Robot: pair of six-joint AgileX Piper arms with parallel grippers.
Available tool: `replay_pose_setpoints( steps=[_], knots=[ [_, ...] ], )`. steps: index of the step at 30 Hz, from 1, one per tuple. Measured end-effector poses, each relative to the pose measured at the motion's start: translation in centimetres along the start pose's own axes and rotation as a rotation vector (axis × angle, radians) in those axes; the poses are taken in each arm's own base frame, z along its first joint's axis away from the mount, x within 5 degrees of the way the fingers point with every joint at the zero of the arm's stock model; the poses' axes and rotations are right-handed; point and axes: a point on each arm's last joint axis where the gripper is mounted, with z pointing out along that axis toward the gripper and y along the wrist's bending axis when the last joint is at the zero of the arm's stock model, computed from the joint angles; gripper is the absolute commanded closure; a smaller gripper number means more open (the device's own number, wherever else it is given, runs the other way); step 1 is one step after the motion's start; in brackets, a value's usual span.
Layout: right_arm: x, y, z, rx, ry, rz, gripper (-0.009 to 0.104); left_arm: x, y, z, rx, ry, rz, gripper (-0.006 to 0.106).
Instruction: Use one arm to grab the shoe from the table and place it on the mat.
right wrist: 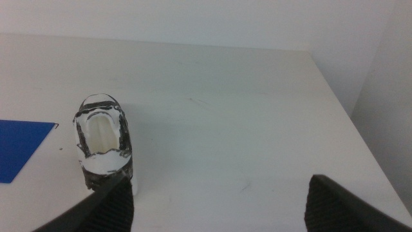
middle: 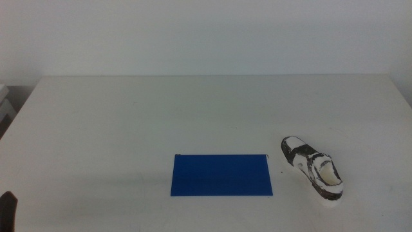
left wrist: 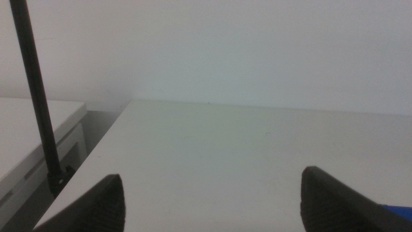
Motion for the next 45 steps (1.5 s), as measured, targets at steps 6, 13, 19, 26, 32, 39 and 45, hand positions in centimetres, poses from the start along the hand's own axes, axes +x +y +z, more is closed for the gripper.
replay_pose_setpoints(
  steps=[6, 13, 19, 26, 32, 39, 45],
  knots=[
    [0.0, 0.0, 0.0, -0.005, 0.004, 0.019, 0.012, 0.0, 0.0, 0.0, 0.0, 0.0, 0.0, 0.007],
    [-3.1, 0.0, -1.2, -0.007, 0.006, 0.034, 0.012, 0.0, 0.0, 0.0, 0.0, 0.0, 0.0, 0.007],
    [-6.9, 0.0, -1.3, -0.009, 0.106, 0.045, 0.012, 0.0, 0.0, 0.0, 0.0, 0.0, 0.0, 0.007],
    [-11.3, 0.2, 0.9, -0.027, 0.258, 0.07, 0.012, 0.0, 0.0, 0.0, 0.0, 0.0, 0.0, 0.007],
    [-15.5, 0.8, 5.1, -0.092, 0.467, -0.019, 0.012, 0.0, 0.0, 0.0, 0.0, 0.0, 0.0, 0.007],
    [-18.8, 2.7, 11.5, -0.229, 0.661, -0.08, 0.012, 0.0, 0.0, 0.0, 0.0, 0.0, 0.0, 0.007],
    [-19.4, 4.7, 16.8, -0.238, 0.809, -0.099, 0.012, 0.0, 0.0, 0.0, 0.0, 0.0, 0.0, 0.007]
  ],
)
